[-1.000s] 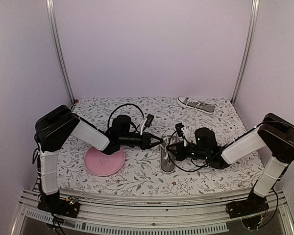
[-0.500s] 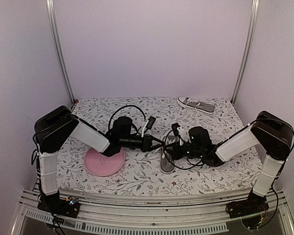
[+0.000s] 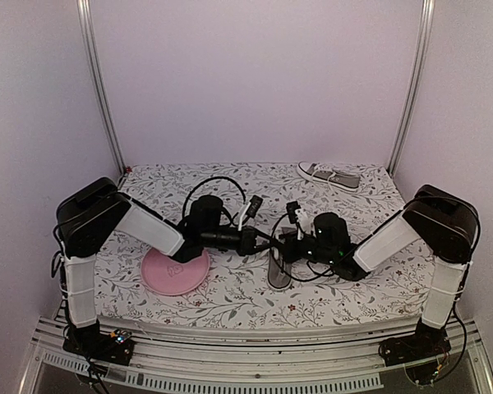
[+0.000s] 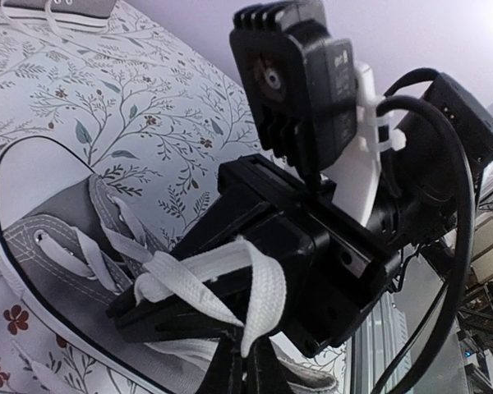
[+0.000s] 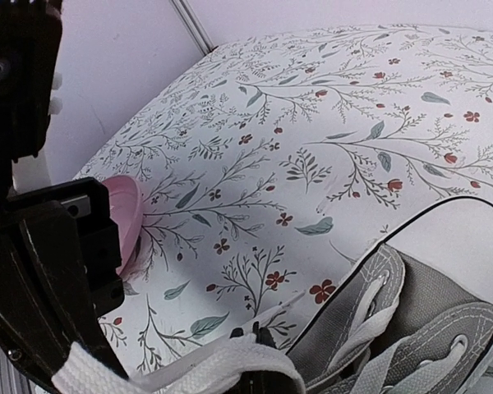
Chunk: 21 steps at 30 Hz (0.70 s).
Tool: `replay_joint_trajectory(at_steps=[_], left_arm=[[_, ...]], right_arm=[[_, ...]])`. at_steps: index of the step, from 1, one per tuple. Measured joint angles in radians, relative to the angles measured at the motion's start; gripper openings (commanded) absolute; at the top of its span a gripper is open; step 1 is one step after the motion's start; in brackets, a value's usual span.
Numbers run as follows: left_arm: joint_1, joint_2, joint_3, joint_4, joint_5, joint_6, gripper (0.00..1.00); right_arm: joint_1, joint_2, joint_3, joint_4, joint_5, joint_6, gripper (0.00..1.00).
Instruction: Tie the shoes
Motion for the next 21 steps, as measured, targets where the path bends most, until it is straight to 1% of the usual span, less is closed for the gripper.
replay_joint_trajectory(at_steps=[5,9,11,14,17,19,21], left_arm=[[-0.012,0.000,0.000,-0.005,0.000,-0.001,0.00],[-0.021,0.000,0.000,-0.005,0.001,-0.009,0.01],[-0.022,0.000,0.000,-0.005,-0.002,-0.012,0.11],[-0.022,-0.007,-0.010,-0.016,-0.018,-0.008,0.29],[-0.016,-0.040,-0.043,-0.037,-0.037,-0.002,0.44],[-0.011,-0.077,-0.066,-0.050,-0.050,0.005,0.50],[-0.004,-0.119,-0.083,-0.056,-0.064,0.014,0.53]], right_arm=[[0.000,0.043,-0.027,0.152,0.030,0.001,0.02],[-0.003,0.071,-0.043,0.240,0.026,0.008,0.02],[-0.006,0.074,-0.053,0.272,0.022,0.013,0.02],[-0.010,0.074,-0.069,0.309,0.019,0.018,0.02],[-0.014,0.074,-0.086,0.339,0.018,0.019,0.02],[-0.015,0.074,-0.094,0.351,0.014,0.019,0.02],[-0.016,0.074,-0.100,0.359,0.006,0.019,0.02]])
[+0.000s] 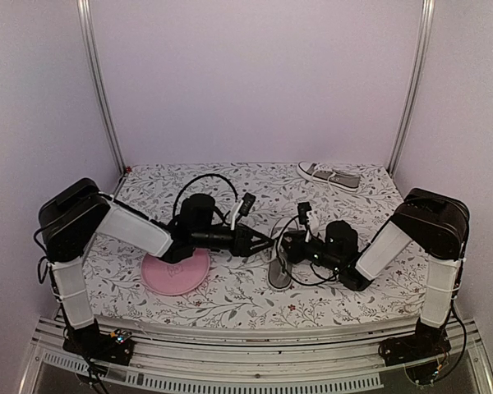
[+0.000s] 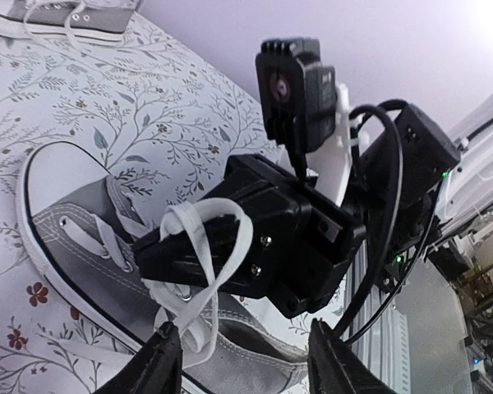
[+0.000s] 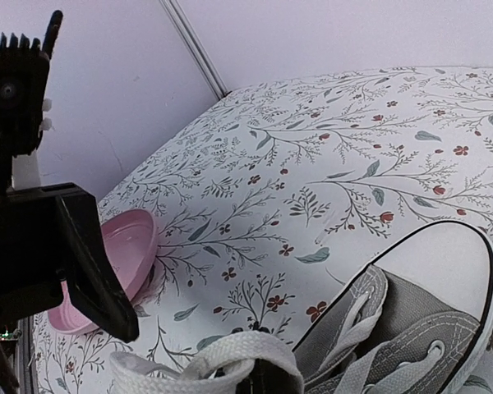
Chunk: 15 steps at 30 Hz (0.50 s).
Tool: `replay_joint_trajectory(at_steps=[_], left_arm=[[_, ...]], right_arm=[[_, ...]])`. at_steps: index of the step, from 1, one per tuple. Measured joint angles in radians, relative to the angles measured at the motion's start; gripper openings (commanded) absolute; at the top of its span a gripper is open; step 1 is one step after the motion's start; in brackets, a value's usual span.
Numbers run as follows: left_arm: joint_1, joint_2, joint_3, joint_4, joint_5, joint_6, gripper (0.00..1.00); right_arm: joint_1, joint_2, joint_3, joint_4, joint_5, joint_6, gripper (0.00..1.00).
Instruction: Tie the shoes
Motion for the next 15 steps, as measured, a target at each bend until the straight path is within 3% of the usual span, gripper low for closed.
replay_joint_trajectory(at_steps=[8,15], left_arm=[[0.059,-0.056,-0.023,-0.010,-0.045,0.016,0.50],[0.077,0.120,0.150,-0.040,-0.026,0.020,0.44]], right_arm=[[-0.003,0.000,-0.007,0.014,-0.012,0.001,0.02],[-0.003,0.000,-0.007,0.023,-0.027,0.003,0.02]])
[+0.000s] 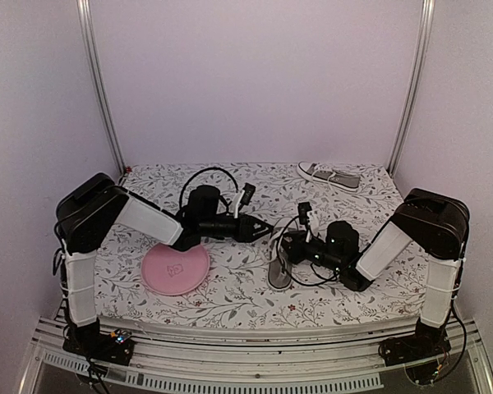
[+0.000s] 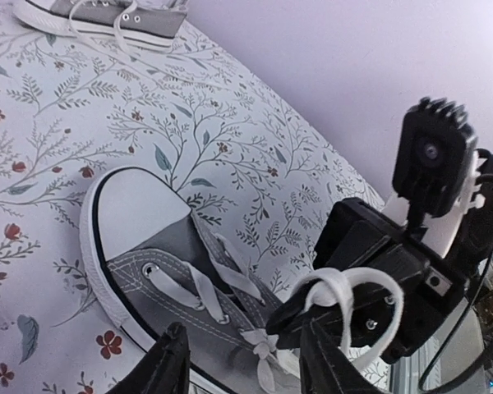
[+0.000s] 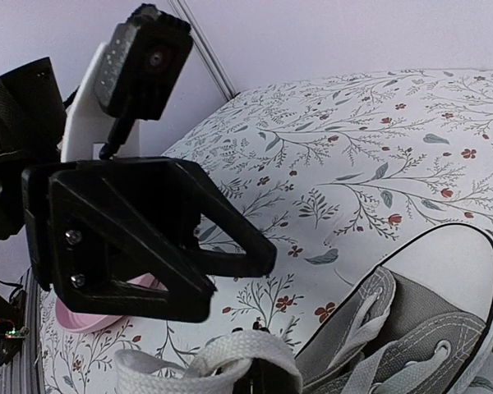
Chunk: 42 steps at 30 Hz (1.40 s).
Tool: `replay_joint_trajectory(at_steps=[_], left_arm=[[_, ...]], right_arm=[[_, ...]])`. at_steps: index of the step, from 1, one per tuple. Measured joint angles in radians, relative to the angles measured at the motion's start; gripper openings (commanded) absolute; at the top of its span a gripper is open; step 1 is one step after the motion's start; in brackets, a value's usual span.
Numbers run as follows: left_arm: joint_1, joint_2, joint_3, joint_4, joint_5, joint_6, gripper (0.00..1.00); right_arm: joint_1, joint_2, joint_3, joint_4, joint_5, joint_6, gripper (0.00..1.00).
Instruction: Tie the shoes
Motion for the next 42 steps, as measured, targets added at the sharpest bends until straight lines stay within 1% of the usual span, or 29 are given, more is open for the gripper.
replay_joint_trajectory(at_steps=[5,14,26,34,40,42], left_arm=[[0.000,0.089,0.030,0.002,0.068,0.008,0.42],[-0.005,0.147,0.068,0.010,0.176,0.022,0.42],[-0.010,0.169,0.083,0.035,0.204,0.019,0.42],[-0.010,0.169,0.031,0.145,0.204,-0.037,0.42],[-0.010,0.169,0.029,0.197,0.219,-0.066,0.42],[-0.010,0.169,0.031,0.204,0.224,-0.069,0.40]], right_arm=[[0.000,0.000,-0.009,0.002,-0.002,0.002,0.02],[-0.013,0.000,-0.015,0.002,-0.008,0.028,0.02],[-0.023,0.000,-0.015,0.018,-0.039,0.053,0.02],[-0.030,0.000,-0.015,0.020,-0.050,0.065,0.02],[-0.034,0.000,-0.015,0.020,-0.064,0.068,0.02],[-0.034,0.000,-0.015,0.020,-0.066,0.069,0.02]])
